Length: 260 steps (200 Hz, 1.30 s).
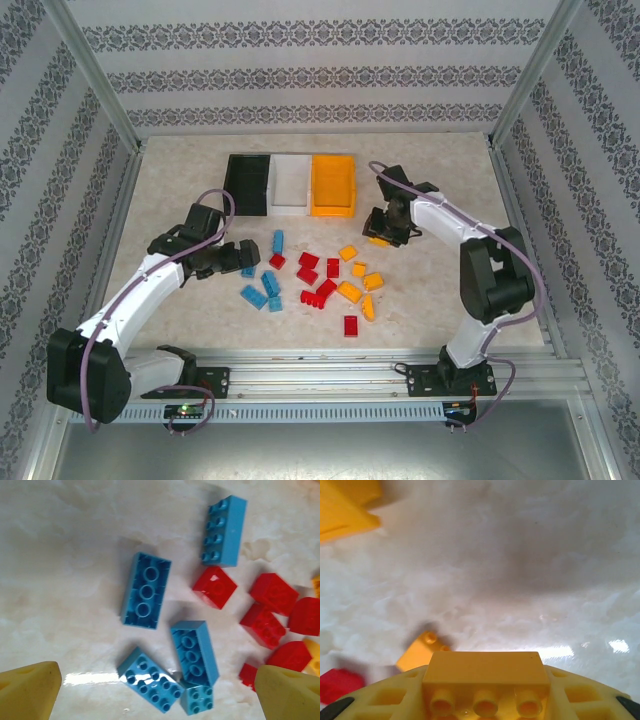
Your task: Sort the legos into containers by color
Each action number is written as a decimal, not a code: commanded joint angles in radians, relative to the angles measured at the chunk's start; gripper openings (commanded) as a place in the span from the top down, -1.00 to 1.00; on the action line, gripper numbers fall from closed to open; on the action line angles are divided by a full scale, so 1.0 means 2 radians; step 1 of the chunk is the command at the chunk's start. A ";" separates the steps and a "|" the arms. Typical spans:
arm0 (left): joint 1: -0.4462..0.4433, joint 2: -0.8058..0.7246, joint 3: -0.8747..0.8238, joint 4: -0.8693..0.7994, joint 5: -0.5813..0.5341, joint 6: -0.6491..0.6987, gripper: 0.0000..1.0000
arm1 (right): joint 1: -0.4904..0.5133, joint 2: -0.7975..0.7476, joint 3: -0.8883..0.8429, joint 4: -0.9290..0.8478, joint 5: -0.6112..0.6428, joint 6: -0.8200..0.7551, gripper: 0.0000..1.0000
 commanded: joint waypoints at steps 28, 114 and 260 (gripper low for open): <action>0.032 -0.011 -0.022 0.060 0.080 -0.041 -1.00 | -0.001 -0.038 0.061 -0.006 -0.064 0.032 0.23; 0.041 -0.051 -0.032 0.027 0.084 -0.046 -1.00 | 0.029 0.164 0.344 -0.061 -0.090 0.035 0.24; 0.049 -0.034 -0.013 -0.012 0.090 -0.018 -1.00 | 0.019 0.252 0.480 -0.124 -0.063 0.011 -0.37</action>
